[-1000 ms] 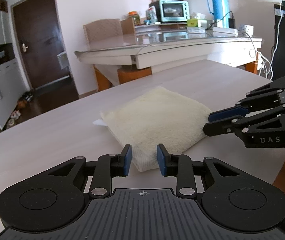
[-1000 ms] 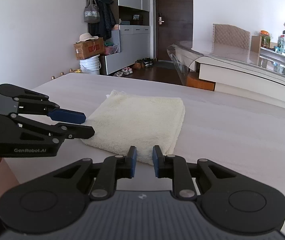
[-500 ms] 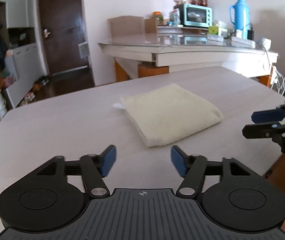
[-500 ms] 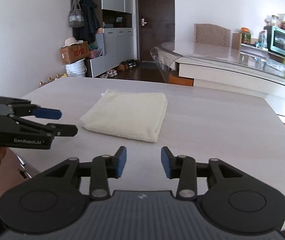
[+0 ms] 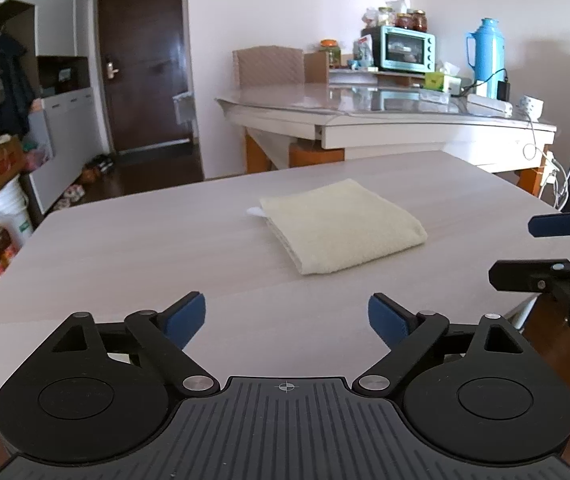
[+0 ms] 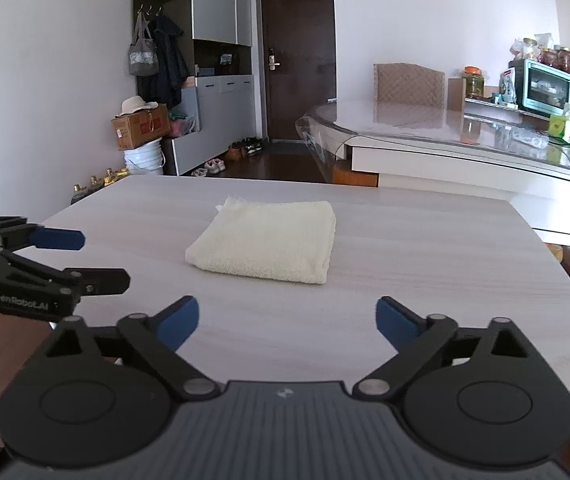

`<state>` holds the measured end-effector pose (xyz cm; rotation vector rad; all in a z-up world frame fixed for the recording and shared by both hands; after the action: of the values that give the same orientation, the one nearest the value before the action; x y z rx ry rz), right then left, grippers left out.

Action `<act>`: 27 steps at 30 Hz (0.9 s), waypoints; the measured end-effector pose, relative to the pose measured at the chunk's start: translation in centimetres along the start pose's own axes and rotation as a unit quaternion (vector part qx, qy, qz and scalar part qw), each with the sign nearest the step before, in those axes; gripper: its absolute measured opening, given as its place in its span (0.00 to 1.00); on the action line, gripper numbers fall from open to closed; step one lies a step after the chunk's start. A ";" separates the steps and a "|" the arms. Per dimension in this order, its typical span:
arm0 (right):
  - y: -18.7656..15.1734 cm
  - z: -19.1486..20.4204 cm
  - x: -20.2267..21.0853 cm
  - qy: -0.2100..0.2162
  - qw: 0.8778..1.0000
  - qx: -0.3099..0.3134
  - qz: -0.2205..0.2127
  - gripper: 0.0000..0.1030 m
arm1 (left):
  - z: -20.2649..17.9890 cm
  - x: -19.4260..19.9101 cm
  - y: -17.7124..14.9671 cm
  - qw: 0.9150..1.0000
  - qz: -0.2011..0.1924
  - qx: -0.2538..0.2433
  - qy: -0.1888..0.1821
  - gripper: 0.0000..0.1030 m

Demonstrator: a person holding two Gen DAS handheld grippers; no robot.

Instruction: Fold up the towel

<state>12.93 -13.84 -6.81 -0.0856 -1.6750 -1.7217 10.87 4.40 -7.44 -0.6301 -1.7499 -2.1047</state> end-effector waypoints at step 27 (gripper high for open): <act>-0.6 0.3 2.1 -0.059 0.998 -0.014 0.018 1.00 | 0.3 2.8 0.7 0.999 -0.010 0.047 -0.001 1.00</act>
<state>10.98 -14.59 -6.17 -0.2329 -1.7244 -1.7431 8.94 4.68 -5.32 -0.5916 -1.8511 -2.0211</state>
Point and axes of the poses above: each gripper's, at about its wrist camera, not at the fingertips, and x roughly against the way its jaws point, z to its left, y to its top, the point moved 10 cm from there along -x, roughly the way its jaws point, and after that the axes turned 8 degrees about -x, right-handed, at the moved point
